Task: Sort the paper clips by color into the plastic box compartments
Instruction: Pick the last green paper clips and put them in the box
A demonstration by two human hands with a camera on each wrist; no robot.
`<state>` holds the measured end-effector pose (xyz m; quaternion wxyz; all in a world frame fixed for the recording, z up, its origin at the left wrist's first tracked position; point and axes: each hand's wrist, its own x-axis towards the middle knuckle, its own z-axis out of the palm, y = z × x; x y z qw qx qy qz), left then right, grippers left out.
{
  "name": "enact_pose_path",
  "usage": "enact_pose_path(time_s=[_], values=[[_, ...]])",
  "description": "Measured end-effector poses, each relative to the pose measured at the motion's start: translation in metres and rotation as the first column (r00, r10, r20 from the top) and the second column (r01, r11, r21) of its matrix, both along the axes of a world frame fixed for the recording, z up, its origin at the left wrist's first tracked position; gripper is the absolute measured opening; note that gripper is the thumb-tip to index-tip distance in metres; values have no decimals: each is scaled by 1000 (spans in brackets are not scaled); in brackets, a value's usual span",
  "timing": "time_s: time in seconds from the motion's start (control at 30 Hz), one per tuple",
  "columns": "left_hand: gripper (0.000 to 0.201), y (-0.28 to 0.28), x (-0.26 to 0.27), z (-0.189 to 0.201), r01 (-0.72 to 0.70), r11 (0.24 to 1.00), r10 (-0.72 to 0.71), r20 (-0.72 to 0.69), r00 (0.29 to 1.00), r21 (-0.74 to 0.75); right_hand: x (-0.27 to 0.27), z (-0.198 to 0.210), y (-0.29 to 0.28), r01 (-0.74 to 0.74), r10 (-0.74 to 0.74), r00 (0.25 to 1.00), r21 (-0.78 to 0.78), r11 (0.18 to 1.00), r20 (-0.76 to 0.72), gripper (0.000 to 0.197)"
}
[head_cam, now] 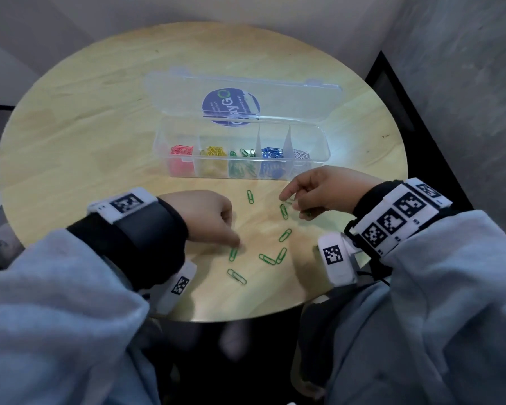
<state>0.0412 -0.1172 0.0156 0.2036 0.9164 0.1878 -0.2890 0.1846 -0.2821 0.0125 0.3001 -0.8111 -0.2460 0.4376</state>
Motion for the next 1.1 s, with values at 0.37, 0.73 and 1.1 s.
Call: enact_pose_path(time_s=[0.37, 0.73, 1.1], values=[[50, -32, -11, -17, 203, 960, -202, -25, 979, 193, -6, 3, -6, 140, -131, 969, 25, 990, -210, 23], [5, -35, -8, -18, 163, 977, -165, 7, 986, 141, -8, 4, -15, -137, 257, 937, -431, 892, 235, 28], [14, -33, -7, -20, 211, 971, -215, 19, 976, 113, -13, -3, -22, -210, 375, 893, -507, 836, 248, 17]])
